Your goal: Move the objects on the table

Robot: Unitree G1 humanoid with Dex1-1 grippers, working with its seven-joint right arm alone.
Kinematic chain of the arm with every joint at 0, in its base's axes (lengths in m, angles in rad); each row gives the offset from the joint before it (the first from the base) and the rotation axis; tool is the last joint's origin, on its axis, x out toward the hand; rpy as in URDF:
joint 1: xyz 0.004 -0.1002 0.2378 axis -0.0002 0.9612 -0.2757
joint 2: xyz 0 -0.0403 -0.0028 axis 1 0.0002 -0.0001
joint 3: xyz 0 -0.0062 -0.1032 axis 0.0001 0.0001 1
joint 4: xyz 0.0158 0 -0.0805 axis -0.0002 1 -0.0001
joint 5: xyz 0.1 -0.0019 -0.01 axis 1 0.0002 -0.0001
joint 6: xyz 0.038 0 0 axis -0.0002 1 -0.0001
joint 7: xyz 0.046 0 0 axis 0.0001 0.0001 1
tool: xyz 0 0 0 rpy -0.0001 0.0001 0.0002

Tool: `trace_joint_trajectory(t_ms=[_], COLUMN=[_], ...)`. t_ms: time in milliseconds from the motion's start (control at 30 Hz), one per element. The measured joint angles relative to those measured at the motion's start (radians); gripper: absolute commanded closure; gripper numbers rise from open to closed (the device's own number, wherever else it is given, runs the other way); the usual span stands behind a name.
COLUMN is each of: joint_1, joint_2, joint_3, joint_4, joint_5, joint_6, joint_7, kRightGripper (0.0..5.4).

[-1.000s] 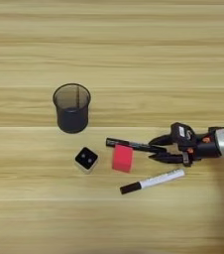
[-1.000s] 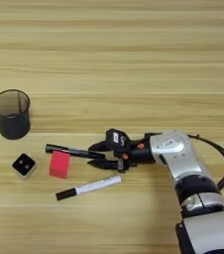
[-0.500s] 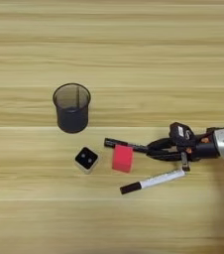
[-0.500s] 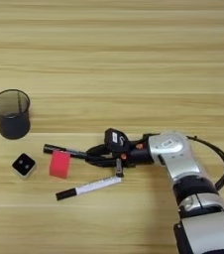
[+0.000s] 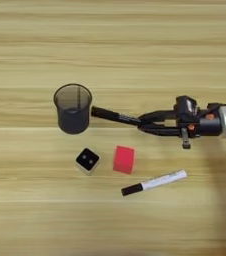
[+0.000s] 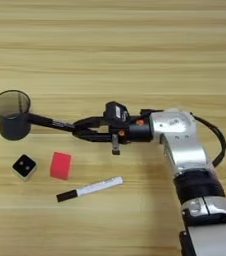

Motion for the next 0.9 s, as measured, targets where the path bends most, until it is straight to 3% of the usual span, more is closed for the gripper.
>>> trace_joint_trajectory(t_ms=[200,333,533,900], joint_1=[0.08,0.112,0.126,0.134], joint_2=[-0.005,-0.032,-0.055,-0.071], joint_3=[0.021,0.024,0.04,0.081], joint_4=[-0.168,-0.202,-0.199,-0.136], joint_5=[0.033,0.07,0.068,-0.02], joint_6=[0.067,0.089,0.088,0.016], joint_7=[0.034,0.093,0.133,0.145], kRightGripper=[4.57,4.57,4.57,4.57])
